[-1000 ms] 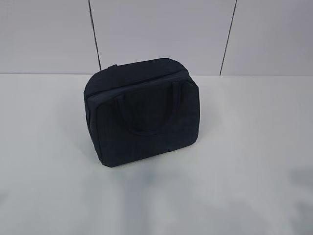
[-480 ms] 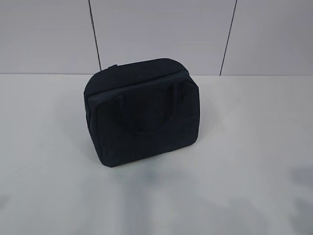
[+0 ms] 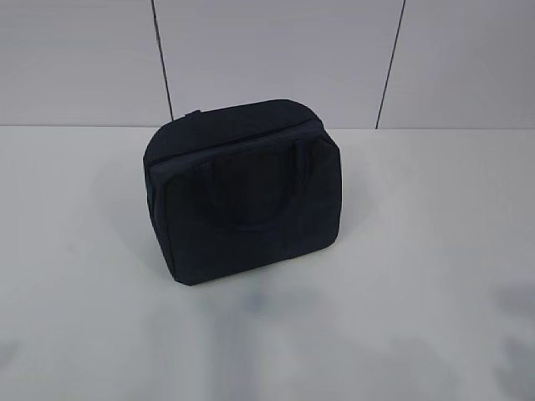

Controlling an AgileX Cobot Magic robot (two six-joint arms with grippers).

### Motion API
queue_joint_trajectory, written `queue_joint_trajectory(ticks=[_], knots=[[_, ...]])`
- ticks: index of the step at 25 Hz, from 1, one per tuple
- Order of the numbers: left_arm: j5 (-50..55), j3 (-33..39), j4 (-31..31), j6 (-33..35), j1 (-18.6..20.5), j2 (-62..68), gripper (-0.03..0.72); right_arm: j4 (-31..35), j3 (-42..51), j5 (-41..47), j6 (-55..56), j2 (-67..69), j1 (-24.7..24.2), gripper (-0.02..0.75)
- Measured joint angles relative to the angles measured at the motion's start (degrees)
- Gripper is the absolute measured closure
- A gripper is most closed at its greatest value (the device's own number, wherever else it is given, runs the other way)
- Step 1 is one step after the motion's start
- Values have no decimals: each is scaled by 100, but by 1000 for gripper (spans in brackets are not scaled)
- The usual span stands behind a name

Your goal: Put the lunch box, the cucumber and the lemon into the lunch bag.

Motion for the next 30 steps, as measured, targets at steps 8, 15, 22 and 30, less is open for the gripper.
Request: queue_joint_trajectory(ticks=[8,15,22,30], knots=[[0,0,-122,63,0,0,283,0,0,0,0,0,0,157],[0,0,-122,75,0,0,283,0,0,-8,0,0,0,157],[7,9,-122,75,809,-9,283,0,0,-8,0,-41,294,157],[22,9,-135,75,3191,-279,283,0,0,-13,0,-526,342,157]])
